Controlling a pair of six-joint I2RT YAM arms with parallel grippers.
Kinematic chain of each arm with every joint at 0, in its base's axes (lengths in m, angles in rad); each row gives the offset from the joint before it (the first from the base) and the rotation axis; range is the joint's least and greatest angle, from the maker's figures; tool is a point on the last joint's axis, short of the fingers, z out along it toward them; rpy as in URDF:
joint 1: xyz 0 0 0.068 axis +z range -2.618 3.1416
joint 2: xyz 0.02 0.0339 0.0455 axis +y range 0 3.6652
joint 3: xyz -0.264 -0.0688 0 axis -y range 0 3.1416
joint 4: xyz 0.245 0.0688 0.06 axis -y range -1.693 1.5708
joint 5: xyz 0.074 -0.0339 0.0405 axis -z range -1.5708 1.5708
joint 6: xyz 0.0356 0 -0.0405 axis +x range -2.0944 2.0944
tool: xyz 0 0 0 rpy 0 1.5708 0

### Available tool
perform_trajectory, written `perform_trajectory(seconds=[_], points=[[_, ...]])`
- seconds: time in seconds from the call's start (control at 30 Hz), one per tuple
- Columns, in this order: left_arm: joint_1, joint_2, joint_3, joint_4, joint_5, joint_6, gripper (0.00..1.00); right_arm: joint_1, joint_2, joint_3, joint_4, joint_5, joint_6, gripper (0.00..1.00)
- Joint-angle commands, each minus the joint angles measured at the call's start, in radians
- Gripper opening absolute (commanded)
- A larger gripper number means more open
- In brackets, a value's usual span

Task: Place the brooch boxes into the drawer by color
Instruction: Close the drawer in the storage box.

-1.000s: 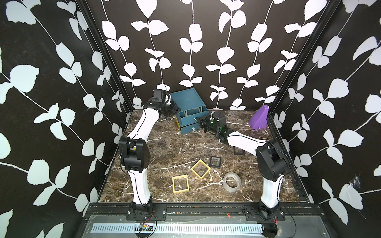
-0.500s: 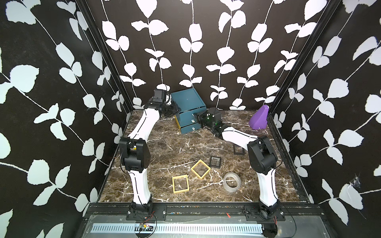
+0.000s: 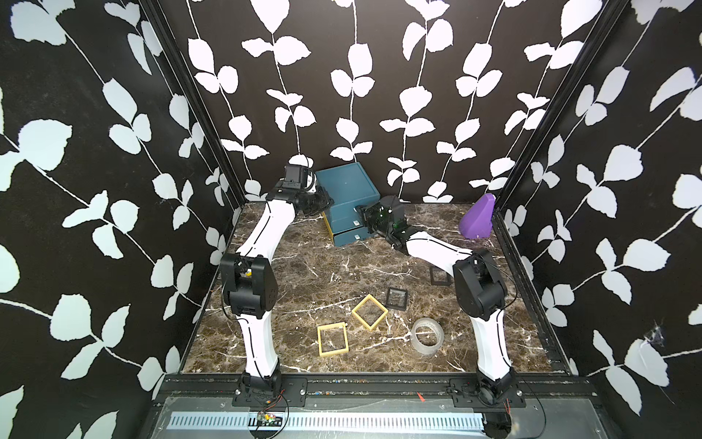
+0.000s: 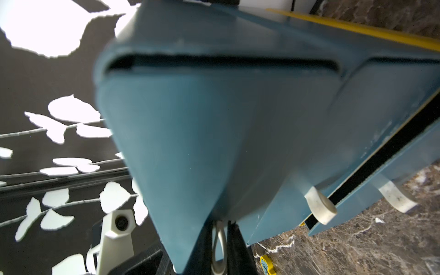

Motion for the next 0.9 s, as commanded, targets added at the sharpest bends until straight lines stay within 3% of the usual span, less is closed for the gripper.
perform_trajectory(seconds=[0.0,0.13,0.27,0.5,0.77,0.87], points=[[-0.046,-0.011,-0.023,-0.064,0.087,0.027,0.22,0.013,-0.079,-0.058,0.104,0.032,0.041,0.41],[-0.046,-0.01,-0.019,-0.072,0.081,0.032,0.21,0.006,-0.156,-0.186,0.135,0.039,0.04,0.55],[-0.047,-0.011,-0.016,-0.078,0.084,0.036,0.22,0.009,-0.132,-0.258,0.191,0.002,0.062,0.55],[-0.047,-0.005,-0.007,-0.089,0.084,0.039,0.21,0.006,-0.063,-0.241,0.22,-0.005,0.063,0.54],[-0.047,-0.005,0.017,-0.111,0.076,0.042,0.22,-0.011,-0.173,-0.315,0.266,0.021,0.007,0.62],[-0.047,-0.012,0.016,-0.107,0.07,0.021,0.28,-0.018,-0.208,-0.368,0.282,0.012,0.01,0.61]])
